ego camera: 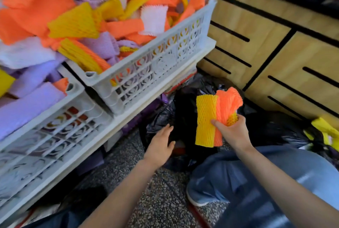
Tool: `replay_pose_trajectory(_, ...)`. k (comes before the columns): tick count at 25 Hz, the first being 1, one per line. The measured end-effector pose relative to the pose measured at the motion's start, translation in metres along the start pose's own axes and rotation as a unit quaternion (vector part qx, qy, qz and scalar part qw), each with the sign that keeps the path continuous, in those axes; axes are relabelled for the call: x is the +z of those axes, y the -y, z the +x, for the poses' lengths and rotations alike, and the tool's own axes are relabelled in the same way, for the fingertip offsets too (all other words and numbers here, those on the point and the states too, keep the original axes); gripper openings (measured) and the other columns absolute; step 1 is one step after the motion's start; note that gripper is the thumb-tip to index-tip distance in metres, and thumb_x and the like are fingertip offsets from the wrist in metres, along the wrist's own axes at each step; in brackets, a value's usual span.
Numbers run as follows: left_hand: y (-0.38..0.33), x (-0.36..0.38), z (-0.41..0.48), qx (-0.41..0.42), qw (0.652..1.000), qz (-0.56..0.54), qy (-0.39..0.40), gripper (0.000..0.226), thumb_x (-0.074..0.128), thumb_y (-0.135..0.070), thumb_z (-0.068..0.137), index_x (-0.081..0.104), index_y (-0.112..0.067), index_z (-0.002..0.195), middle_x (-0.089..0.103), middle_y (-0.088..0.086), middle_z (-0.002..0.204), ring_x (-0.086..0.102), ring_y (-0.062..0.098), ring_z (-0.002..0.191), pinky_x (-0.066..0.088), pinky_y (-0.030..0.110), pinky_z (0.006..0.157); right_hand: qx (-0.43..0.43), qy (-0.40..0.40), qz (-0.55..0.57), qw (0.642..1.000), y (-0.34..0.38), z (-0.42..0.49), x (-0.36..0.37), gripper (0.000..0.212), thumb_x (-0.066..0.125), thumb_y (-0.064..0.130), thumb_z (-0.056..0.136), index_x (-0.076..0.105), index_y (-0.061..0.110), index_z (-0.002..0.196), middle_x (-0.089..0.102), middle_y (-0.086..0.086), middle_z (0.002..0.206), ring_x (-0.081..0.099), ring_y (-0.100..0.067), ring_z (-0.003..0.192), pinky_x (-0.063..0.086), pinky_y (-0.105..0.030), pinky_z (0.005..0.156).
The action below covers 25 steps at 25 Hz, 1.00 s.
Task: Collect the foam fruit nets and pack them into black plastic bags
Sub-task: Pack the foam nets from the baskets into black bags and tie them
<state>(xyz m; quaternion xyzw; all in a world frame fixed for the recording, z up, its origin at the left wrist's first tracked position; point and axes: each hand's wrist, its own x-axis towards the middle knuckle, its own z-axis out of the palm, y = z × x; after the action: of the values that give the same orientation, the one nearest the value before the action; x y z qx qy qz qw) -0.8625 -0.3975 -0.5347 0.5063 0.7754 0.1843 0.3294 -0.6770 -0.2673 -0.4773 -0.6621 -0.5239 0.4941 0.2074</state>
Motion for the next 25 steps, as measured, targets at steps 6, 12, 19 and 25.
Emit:
replay_pose_trajectory(6,0.008,0.034,0.025,-0.034,0.974,0.209,0.082,0.061,0.054,-0.027,0.093,0.026,-0.018,0.146,0.043,0.007,0.143,0.03,0.025,0.136,0.017,0.039,0.115,0.025,0.016,-0.015,0.999,-0.016,0.012,-0.001,0.094,0.078,0.034,0.074,0.022,0.006,0.143,0.053,-0.008,0.117,0.054,-0.023,0.105,0.045,-0.034,0.089)
replay_pose_trajectory(12,0.01,0.01,-0.009,-0.072,0.986,-0.089,-0.122,0.012,0.066,-0.015,0.086,0.062,-0.019,0.097,0.058,-0.007,0.075,0.057,0.013,0.075,0.041,0.018,0.071,-0.005,0.057,-0.078,0.995,-0.02,0.004,0.013,0.092,0.079,0.033,0.073,0.024,0.006,0.142,0.053,-0.006,0.117,0.052,-0.019,0.101,0.043,-0.032,0.084)
replay_pose_trajectory(19,0.003,-0.04,-0.071,-0.167,0.864,-0.387,-0.274,0.005,0.06,-0.015,0.091,0.062,-0.018,0.088,0.053,0.012,0.064,0.054,-0.001,0.05,0.043,0.016,0.063,-0.197,0.051,-0.147,0.968,-0.024,-0.03,0.046,0.084,0.083,0.035,0.067,0.036,0.019,0.135,0.055,0.002,0.121,0.056,-0.016,0.107,0.047,-0.036,0.088)
replay_pose_trajectory(25,0.021,-0.022,-0.117,-0.238,0.788,-0.486,-0.294,0.012,0.05,-0.017,0.097,0.06,-0.013,0.094,0.058,0.004,0.052,0.058,0.015,0.056,0.048,0.038,0.075,-0.446,0.297,-0.438,0.722,-0.062,-0.061,0.076,0.076,0.071,0.036,0.078,0.033,0.025,0.142,0.045,0.002,0.137,0.049,-0.022,0.12,0.045,-0.033,0.092)
